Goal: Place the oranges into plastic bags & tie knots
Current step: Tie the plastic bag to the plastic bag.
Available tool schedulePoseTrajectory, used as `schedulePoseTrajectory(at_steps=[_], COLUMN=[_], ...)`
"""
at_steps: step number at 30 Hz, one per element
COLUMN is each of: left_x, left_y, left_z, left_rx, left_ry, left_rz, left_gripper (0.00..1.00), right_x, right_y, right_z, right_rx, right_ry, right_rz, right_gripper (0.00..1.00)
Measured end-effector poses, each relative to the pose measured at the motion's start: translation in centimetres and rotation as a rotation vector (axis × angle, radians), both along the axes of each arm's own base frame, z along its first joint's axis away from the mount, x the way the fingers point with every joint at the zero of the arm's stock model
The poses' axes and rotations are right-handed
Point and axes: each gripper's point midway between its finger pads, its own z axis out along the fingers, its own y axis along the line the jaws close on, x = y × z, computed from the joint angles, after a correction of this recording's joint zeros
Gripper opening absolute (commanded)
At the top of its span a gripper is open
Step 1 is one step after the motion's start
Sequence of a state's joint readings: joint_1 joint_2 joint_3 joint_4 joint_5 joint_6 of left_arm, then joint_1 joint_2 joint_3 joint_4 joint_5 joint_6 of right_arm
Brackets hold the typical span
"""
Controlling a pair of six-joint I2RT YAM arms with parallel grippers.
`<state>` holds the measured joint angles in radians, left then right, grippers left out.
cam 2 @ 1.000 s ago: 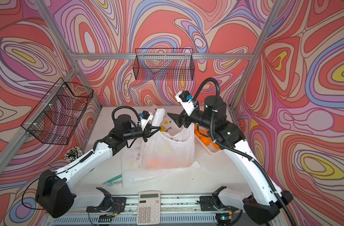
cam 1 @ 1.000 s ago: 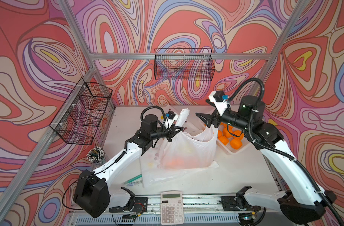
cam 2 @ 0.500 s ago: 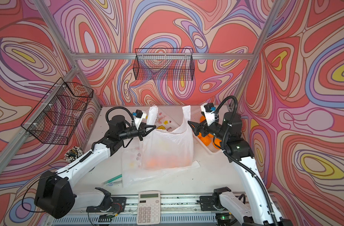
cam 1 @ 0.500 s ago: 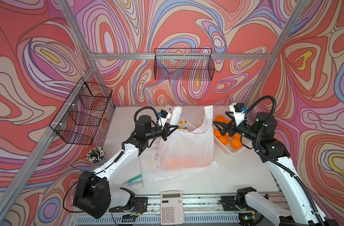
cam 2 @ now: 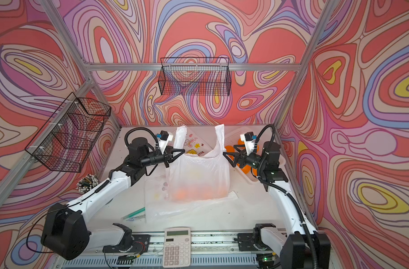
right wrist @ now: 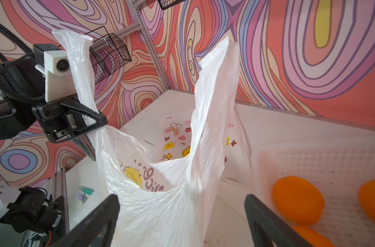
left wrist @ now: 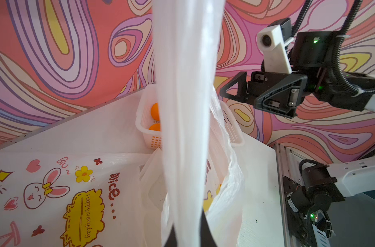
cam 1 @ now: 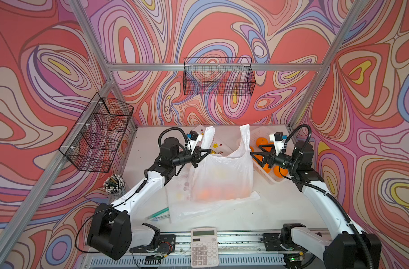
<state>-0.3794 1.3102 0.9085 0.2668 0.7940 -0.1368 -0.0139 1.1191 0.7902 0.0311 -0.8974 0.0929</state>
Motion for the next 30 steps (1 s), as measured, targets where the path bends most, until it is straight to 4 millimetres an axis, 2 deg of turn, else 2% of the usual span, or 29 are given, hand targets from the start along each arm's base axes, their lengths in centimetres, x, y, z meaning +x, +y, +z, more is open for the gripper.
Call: schedulePoseTrajectory(at_steps=[4,12,20,23,30], left_x=[-0.1,-0.2,-0.2,-0.3,-0.3], left_y=[0.0,-0.1,-0.1,-0.1,-0.2], left_z=[0.0,0.0,0.0,0.1,0.2], left_rx=[-0.002,-0.005,-0.007,-0.010,-0.015], left_ry=[0.003,0.008,0.008,0.009,0.009], left_rz=[-0.003,-0.012,-0.016,-0.017,-0.023], left_gripper=[0.00,0.00,0.00,0.00,0.00], right_x=[1.1,2.7,3.1,3.2,2.7], right_y=[0.4,1.0,2.9,3.8,5.8], right_z=[-1.8,-2.7,-3.6,-3.7,-3.8], right_rx=[0.056,0.169,0.250,0.274,0.297], right_ry=[0.042,0.063,0.096,0.102,0.109], right_rz=[0.026,0.062,0.127,0.154,0.211], right_gripper=[0.95,0.90,0.75,0.63,0.11])
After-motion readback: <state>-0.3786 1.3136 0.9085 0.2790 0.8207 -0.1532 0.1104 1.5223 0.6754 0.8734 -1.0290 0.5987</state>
